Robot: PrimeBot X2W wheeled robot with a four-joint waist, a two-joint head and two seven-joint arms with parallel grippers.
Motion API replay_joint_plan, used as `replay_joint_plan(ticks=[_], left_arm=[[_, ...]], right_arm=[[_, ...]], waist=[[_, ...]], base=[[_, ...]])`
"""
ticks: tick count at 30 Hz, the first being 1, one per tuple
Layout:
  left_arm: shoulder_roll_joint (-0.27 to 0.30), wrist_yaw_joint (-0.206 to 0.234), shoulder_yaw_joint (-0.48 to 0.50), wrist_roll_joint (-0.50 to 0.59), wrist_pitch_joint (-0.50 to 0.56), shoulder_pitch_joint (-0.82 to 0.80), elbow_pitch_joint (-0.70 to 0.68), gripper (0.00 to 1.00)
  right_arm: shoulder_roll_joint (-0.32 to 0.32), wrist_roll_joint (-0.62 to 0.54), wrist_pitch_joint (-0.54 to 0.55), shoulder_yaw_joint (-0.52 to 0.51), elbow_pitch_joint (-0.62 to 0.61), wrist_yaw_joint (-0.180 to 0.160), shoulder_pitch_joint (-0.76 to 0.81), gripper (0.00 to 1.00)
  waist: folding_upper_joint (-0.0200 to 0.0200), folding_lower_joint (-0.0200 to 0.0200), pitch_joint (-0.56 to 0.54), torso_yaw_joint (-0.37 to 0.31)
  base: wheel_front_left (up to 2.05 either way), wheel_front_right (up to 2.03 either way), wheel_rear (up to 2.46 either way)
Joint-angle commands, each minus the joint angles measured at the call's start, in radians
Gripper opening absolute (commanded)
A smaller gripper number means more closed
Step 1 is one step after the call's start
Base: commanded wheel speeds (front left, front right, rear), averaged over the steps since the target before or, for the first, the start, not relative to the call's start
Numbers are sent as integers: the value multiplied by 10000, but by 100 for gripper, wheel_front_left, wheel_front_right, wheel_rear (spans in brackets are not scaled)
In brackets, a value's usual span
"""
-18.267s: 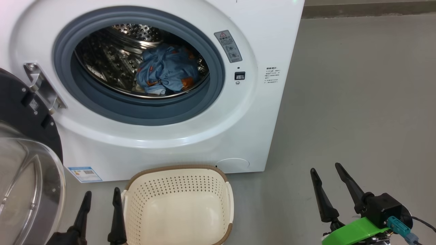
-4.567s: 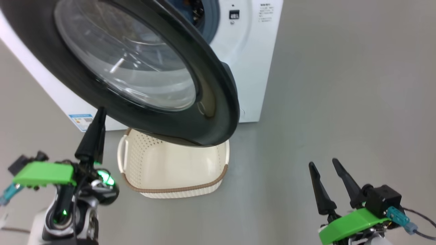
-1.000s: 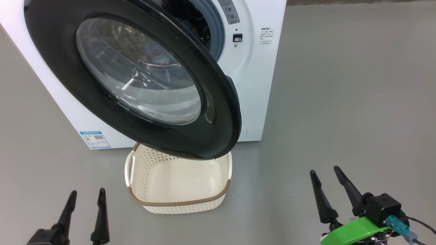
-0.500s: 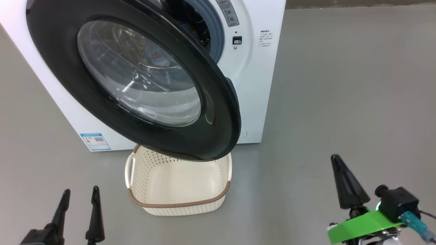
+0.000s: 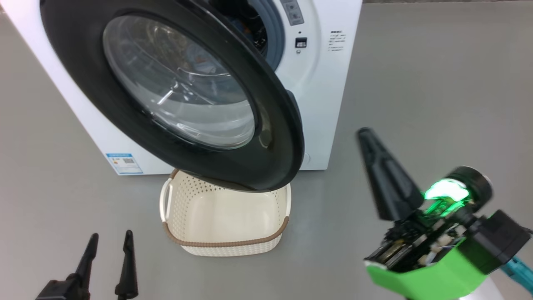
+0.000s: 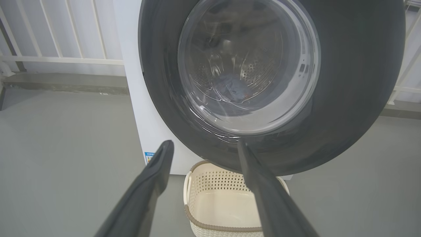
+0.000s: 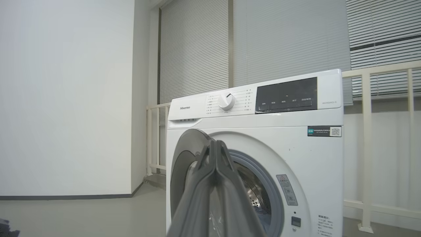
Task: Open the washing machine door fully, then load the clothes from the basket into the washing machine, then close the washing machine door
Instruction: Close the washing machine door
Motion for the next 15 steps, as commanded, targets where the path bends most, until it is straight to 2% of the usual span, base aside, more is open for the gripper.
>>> replay_joint_plan(ticks=[1, 10, 15], left_arm=[[98, 23, 213, -85, -65, -273, -155, 100], [97, 8, -222, -247, -65, -539, -63, 100], [97, 5, -394, -342, -65, -712, -102, 100]], right_arm=[[-97, 201, -46, 623, -361, 17, -437, 0], [-972, 760, -46, 3071, 106, 17, -1205, 0], [-1218, 982, -46, 3980, 635, 17, -1475, 0]], waist=[[0, 0, 65, 157], [0, 0, 397, 738], [0, 0, 654, 1040]], base=[[0, 0, 0], [0, 0, 0], [0, 0, 0]])
